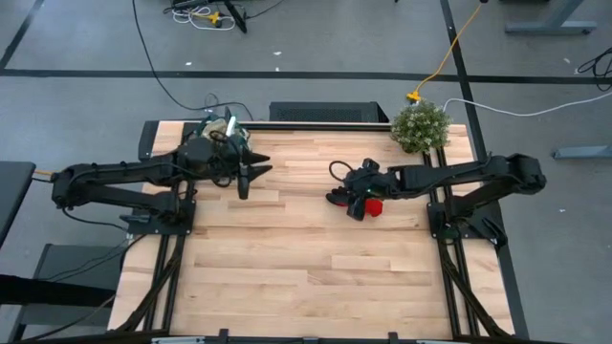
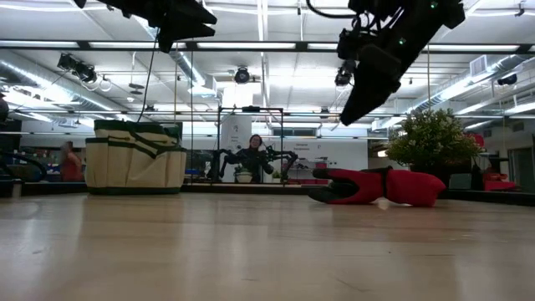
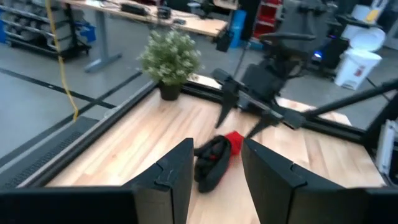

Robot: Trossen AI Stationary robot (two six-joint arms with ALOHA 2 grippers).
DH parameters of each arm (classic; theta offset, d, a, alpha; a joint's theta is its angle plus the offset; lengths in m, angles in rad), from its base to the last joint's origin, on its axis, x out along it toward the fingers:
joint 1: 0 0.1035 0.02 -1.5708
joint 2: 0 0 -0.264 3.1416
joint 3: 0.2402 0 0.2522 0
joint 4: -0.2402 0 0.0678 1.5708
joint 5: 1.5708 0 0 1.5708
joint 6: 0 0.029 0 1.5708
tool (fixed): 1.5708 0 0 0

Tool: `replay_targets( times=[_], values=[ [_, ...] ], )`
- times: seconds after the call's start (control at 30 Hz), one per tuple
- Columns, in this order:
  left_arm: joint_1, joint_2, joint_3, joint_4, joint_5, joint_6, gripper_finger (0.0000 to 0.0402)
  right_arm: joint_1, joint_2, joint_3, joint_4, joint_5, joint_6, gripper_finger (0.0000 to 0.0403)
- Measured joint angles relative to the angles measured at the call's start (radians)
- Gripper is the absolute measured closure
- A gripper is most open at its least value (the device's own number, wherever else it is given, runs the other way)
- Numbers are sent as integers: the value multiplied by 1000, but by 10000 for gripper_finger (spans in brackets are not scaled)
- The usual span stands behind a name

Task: Pick & Place Garden tools in Gardening bag
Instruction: Put the red glove into the gardening bag

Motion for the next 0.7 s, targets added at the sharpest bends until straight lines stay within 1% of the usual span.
replay_targets(
  times=[0.13,0.37,0.6,0.7],
  values=[
    [-32,33,0,25,1,-3,260,0,45,0,-8,-1,-44,140],
    [-78,91,0,48,-9,-7,260,0,146,0,-39,-58,-120,140],
    [-94,123,0,92,-11,-7,260,0,220,0,-44,-47,-165,140],
    [-94,127,0,106,-40,-6,260,0,244,1,-44,-39,-190,140]
  ],
)
